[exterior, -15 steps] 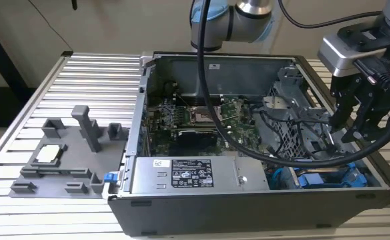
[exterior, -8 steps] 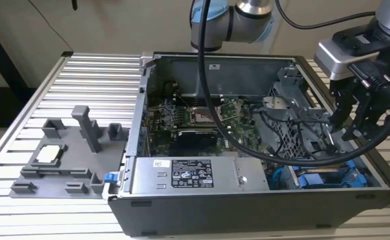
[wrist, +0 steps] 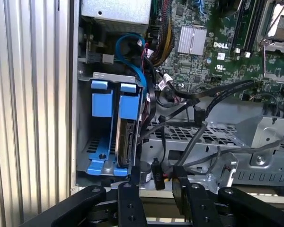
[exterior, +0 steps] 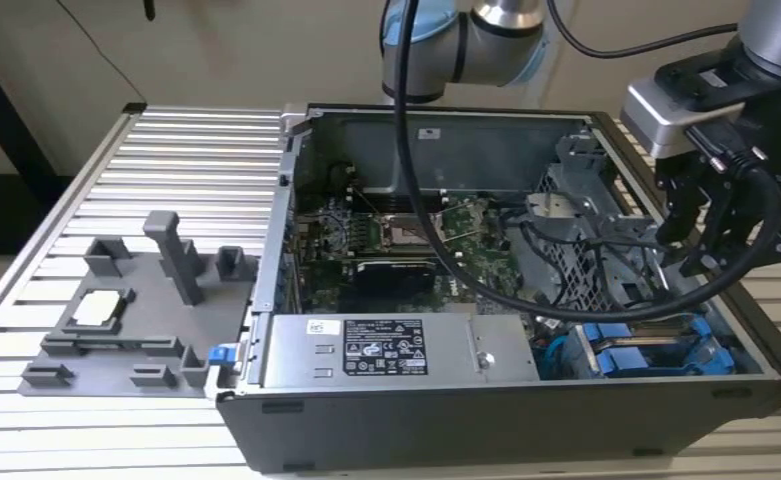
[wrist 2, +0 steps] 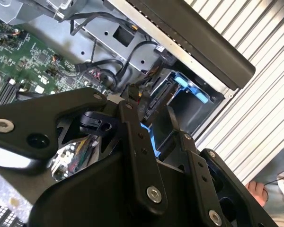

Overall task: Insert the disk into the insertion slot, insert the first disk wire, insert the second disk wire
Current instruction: 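Insert the first disk wire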

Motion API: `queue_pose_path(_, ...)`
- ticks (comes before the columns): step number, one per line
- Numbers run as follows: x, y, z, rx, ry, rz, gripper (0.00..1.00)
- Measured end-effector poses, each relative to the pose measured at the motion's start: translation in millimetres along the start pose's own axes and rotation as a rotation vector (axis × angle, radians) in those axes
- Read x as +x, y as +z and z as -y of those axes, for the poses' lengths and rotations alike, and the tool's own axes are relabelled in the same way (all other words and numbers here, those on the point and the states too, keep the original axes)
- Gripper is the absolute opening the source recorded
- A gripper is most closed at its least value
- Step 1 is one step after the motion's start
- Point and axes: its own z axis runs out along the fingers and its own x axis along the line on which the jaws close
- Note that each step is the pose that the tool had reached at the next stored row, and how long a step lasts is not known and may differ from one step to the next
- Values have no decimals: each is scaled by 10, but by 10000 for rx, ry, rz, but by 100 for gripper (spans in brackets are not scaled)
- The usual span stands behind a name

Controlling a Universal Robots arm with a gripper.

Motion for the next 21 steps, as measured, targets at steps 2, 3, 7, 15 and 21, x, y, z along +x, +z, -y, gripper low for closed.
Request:
queue_pose_path(2,-2,0,-5,1,0,-2,41)
queue_pose_path(3,-3,-1,-9,1,0,-4,41)
queue_pose_path(7,-5,-1,-14,-4,-34,8,41)
queue_pose_path(15,-4,-2,-12,-80,-89,27,41)
queue_pose_path(21,-4,-2,-12,-85,-88,28,41)
